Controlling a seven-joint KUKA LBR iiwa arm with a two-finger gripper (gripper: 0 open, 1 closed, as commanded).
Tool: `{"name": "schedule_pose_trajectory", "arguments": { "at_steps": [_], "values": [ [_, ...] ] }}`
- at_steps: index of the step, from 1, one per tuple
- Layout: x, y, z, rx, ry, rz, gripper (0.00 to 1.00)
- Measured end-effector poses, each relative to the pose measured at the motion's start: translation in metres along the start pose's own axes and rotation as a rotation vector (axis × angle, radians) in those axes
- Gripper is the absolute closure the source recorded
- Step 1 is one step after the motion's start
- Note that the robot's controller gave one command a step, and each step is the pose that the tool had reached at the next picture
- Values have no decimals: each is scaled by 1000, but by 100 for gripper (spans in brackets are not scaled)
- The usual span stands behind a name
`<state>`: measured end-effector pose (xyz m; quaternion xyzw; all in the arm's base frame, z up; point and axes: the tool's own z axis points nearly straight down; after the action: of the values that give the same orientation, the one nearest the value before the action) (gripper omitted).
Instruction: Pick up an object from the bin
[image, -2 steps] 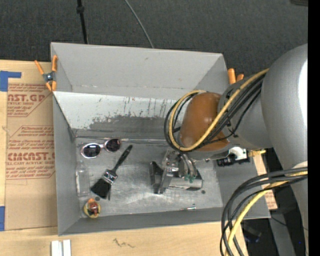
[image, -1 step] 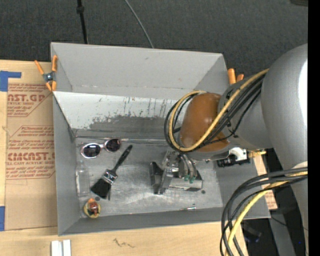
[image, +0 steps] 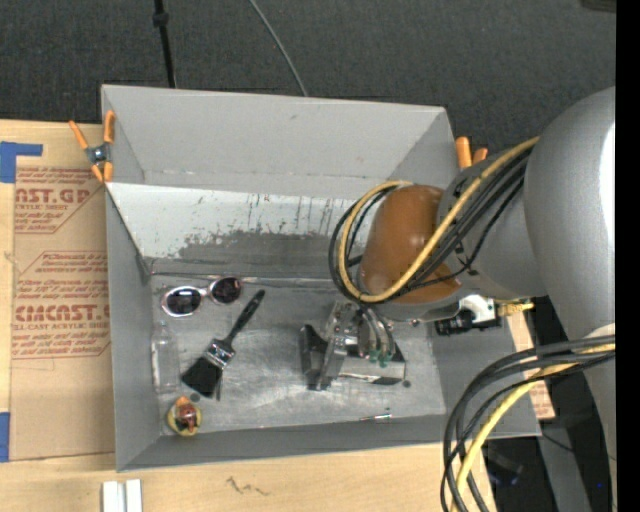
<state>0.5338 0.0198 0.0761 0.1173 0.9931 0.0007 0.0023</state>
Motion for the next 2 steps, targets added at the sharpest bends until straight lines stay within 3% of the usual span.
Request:
{"name": "schedule_pose_trajectory", "arguments": {
  "at_steps": [1, 2],
  "values": [
    [2, 0, -12, 3, 10, -2, 100],
    [1, 0, -24, 2, 8, -2, 100]
  ]
}}
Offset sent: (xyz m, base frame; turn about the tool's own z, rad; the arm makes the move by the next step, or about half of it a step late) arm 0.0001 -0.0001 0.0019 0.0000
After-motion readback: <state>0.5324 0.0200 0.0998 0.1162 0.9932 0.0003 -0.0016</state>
